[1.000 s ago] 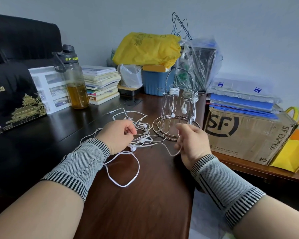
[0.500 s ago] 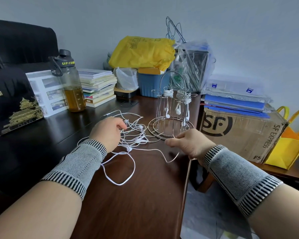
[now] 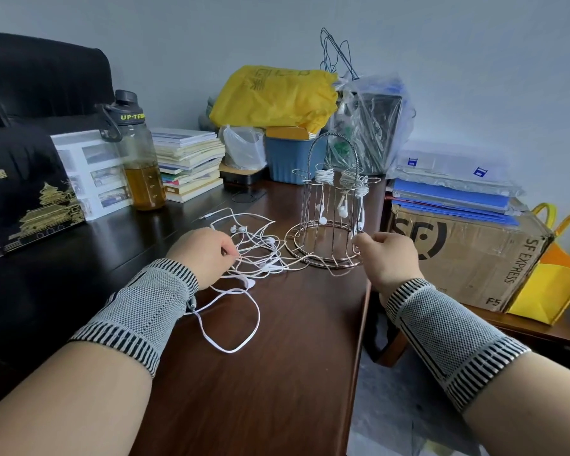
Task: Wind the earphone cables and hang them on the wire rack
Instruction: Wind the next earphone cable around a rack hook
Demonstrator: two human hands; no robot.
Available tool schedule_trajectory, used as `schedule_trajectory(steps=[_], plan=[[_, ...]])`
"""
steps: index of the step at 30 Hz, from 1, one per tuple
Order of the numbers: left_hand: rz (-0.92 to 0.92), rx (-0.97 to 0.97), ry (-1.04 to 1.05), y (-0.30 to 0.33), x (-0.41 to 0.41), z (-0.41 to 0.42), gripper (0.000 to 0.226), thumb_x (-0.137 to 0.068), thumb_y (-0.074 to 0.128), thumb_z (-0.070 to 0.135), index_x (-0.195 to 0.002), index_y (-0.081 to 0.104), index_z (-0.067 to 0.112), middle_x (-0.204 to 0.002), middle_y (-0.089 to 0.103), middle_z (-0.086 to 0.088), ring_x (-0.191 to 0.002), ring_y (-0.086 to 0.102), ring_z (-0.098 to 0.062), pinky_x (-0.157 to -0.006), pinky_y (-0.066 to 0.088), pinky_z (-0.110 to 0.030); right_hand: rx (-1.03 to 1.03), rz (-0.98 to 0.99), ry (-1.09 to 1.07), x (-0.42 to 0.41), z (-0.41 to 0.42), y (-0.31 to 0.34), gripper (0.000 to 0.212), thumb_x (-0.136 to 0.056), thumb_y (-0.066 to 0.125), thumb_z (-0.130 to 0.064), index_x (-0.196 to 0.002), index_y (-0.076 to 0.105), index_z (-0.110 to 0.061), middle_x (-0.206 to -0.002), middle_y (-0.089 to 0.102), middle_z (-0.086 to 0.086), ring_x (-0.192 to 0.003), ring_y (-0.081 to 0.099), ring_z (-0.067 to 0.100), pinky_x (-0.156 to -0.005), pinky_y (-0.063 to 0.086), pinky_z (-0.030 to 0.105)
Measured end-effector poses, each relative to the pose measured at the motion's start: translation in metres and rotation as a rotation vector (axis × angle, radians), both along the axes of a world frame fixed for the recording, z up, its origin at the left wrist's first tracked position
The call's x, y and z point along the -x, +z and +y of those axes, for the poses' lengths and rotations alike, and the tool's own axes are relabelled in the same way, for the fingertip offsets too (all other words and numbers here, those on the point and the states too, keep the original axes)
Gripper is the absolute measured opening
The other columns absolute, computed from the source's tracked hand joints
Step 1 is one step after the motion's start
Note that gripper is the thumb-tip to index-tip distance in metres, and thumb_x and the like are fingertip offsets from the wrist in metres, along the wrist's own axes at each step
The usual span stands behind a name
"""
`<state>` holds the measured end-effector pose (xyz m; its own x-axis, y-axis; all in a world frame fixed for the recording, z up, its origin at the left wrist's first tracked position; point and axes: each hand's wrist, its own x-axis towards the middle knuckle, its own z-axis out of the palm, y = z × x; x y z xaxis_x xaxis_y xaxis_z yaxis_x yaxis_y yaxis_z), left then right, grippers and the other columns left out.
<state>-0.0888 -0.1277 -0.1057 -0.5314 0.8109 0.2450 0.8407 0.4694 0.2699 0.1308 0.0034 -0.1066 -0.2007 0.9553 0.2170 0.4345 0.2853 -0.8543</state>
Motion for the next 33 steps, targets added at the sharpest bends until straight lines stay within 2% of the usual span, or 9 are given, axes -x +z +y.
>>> schedule_trajectory(steps=[4,7,12,17,19,21,26,30,33], plan=[[-0.052,-0.206,0.032,0.015,-0.004,-0.001,0.015,-0.093,0.059,0.027,-0.092,0.074,0.025,-0.096,0.072,0.005,-0.088,0.065,-0.018,-0.083,0.055,-0.036,0.009,-0.109,0.058,0.000,-0.002,-0.006,0.041,-0.087,0.057,-0.021,-0.048,0.044,-0.012,-0.042,0.037,-0.002,-0.046,0.037,0.015,-0.046,0.030,0.026],[-0.077,-0.364,0.009,0.027,-0.009,0.000,0.012,-0.095,0.058,0.024,-0.090,0.068,0.025,-0.088,0.067,0.007,-0.086,0.062,-0.014,-0.081,0.052,-0.031,0.010,-0.202,0.094,0.001,-0.004,-0.009,0.044,-0.087,0.057,-0.022,-0.047,0.043,-0.015,-0.044,0.040,-0.003,-0.047,0.039,0.013,-0.047,0.030,0.025],[-0.100,-0.521,-0.012,0.038,-0.009,-0.001,0.009,-0.094,0.059,0.022,-0.089,0.064,0.028,-0.081,0.060,0.013,-0.085,0.061,-0.014,-0.081,0.052,-0.032,-0.020,-0.313,0.160,0.005,-0.007,-0.009,0.032,-0.085,0.059,-0.027,-0.056,0.058,-0.015,-0.051,0.050,-0.001,-0.060,0.051,0.018,-0.057,0.037,0.025],[-0.232,-0.665,-0.073,0.048,-0.013,-0.002,0.007,-0.093,0.061,0.018,-0.089,0.065,0.023,-0.079,0.067,0.010,-0.080,0.066,-0.012,-0.080,0.053,-0.031,-0.071,-0.421,0.211,0.009,-0.012,-0.005,0.039,-0.087,0.058,-0.028,-0.051,0.049,-0.017,-0.051,0.047,-0.002,-0.053,0.045,0.012,-0.048,0.032,0.023],[-0.304,-0.718,-0.107,0.054,-0.017,-0.004,0.010,-0.092,0.063,0.018,-0.085,0.065,0.024,-0.081,0.068,0.007,-0.074,0.068,-0.008,-0.074,0.053,-0.026,-0.084,-0.449,0.215,0.010,-0.012,-0.004,0.038,-0.087,0.057,-0.029,-0.052,0.049,-0.017,-0.051,0.047,-0.003,-0.053,0.046,0.012,-0.048,0.031,0.022],[-0.386,-0.742,-0.142,0.060,-0.020,-0.005,0.014,-0.090,0.066,0.018,-0.082,0.065,0.028,-0.082,0.069,0.007,-0.065,0.067,-0.001,-0.068,0.052,-0.021,-0.095,-0.475,0.222,0.011,-0.013,-0.001,0.037,-0.087,0.056,-0.029,-0.053,0.050,-0.017,-0.052,0.049,-0.002,-0.054,0.047,0.013,-0.048,0.032,0.021],[-0.555,-0.704,-0.221,0.064,-0.033,-0.004,0.011,-0.084,0.073,0.015,-0.079,0.069,0.024,-0.075,0.071,0.006,-0.061,0.064,0.003,-0.055,0.044,-0.008,-0.126,-0.514,0.225,0.012,-0.014,0.007,0.034,-0.088,0.056,-0.029,-0.056,0.052,-0.017,-0.056,0.051,-0.002,-0.061,0.052,0.017,-0.052,0.035,0.022],[-0.606,-0.630,-0.270,0.062,-0.041,-0.002,0.011,-0.082,0.075,0.014,-0.077,0.070,0.022,-0.068,0.070,0.008,-0.060,0.061,0.003,-0.052,0.042,-0.006,-0.133,-0.506,0.238,0.012,-0.013,0.008,0.035,-0.089,0.054,-0.031,-0.061,0.059,-0.011,-0.056,0.052,-0.001,-0.059,0.053,0.016,-0.052,0.036,0.022],[-0.634,-0.580,-0.300,0.059,-0.044,0.000,0.011,-0.081,0.076,0.014,-0.076,0.070,0.022,-0.065,0.069,0.009,-0.061,0.061,0.000,-0.053,0.042,-0.009,-0.123,-0.340,0.329,0.010,-0.013,0.007,0.040,-0.092,0.054,-0.040,-0.076,0.069,-0.006,-0.058,0.054,0.000,-0.062,0.053,0.017,-0.064,0.044,0.027]])
